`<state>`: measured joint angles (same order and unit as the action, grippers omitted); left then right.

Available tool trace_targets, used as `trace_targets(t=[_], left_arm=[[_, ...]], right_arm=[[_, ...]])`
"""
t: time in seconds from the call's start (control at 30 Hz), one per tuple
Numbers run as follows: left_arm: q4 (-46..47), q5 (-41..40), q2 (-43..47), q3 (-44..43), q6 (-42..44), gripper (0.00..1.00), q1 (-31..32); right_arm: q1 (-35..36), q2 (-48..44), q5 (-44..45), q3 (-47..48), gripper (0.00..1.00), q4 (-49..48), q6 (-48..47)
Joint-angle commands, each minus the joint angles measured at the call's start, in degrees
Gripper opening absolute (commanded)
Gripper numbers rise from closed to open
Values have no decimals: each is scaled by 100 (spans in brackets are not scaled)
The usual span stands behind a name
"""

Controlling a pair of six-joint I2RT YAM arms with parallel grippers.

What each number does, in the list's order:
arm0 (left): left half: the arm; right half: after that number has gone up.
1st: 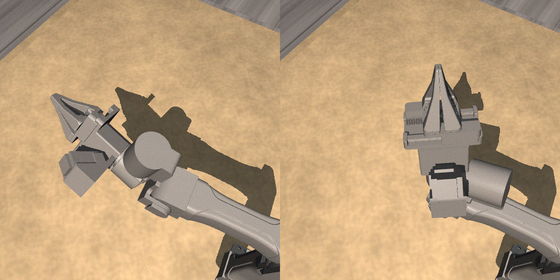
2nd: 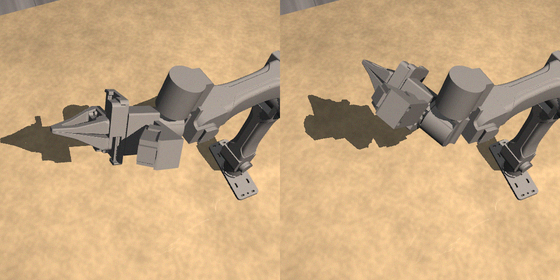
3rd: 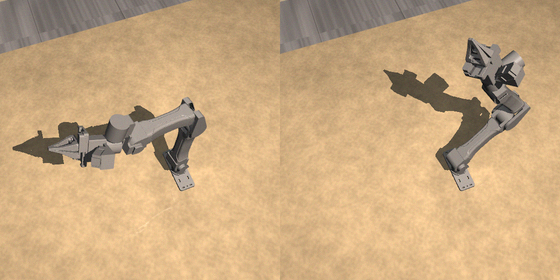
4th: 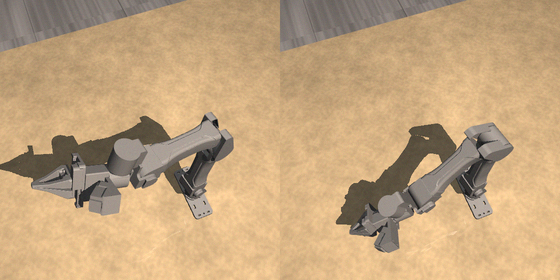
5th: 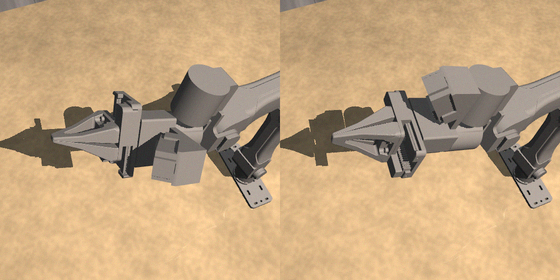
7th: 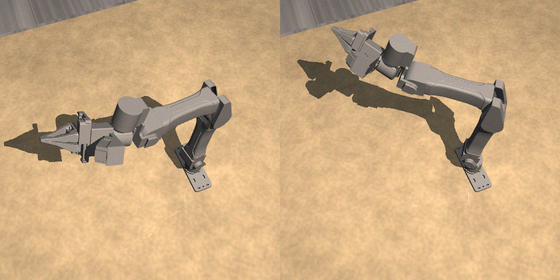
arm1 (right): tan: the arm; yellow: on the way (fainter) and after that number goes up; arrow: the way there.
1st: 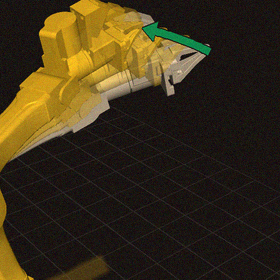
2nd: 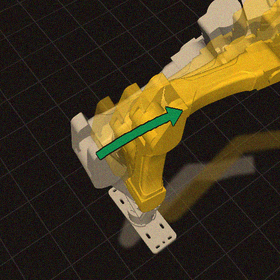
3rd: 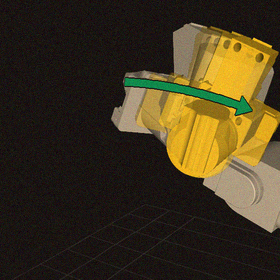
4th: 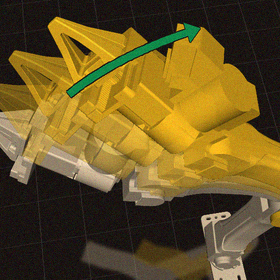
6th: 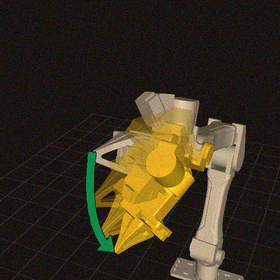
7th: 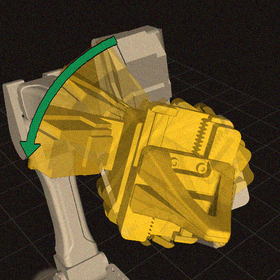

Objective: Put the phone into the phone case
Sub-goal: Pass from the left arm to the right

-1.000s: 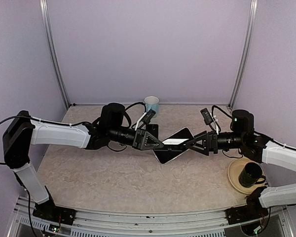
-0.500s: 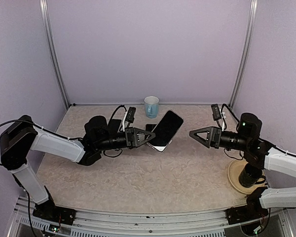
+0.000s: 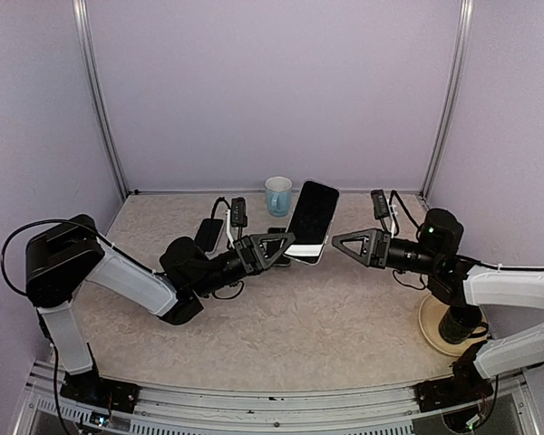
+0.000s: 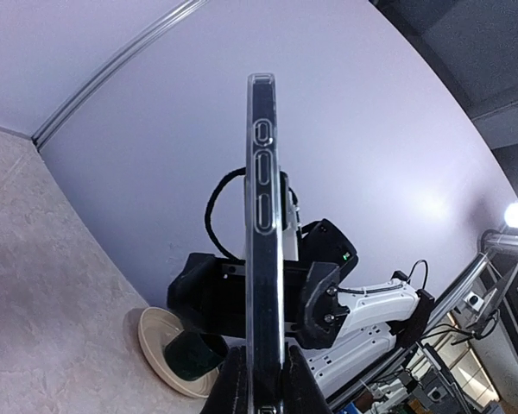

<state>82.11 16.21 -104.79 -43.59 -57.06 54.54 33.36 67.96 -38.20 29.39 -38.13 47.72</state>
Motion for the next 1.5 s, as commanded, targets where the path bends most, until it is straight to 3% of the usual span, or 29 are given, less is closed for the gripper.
trace_targets(t=[0.0, 0.53, 0.9, 1.37, 1.47], left_arm=[[1232, -469, -249, 23, -155, 0, 94], [1712, -666, -669, -101, -73, 0, 297], [1923, -824, -854, -143, -44, 0, 329], [2046, -882, -911, -179, -93, 1, 328], [2055, -820, -935, -197, -134, 22, 313]], right_arm=[[82, 70, -96, 236, 80, -741, 93], [154, 747, -446, 643, 68, -1235, 671], [285, 1112, -540, 765, 51, -1400, 813], [363, 1365, -636, 766, 0, -1721, 935], [363, 1369, -641, 785, 0, -1739, 949]])
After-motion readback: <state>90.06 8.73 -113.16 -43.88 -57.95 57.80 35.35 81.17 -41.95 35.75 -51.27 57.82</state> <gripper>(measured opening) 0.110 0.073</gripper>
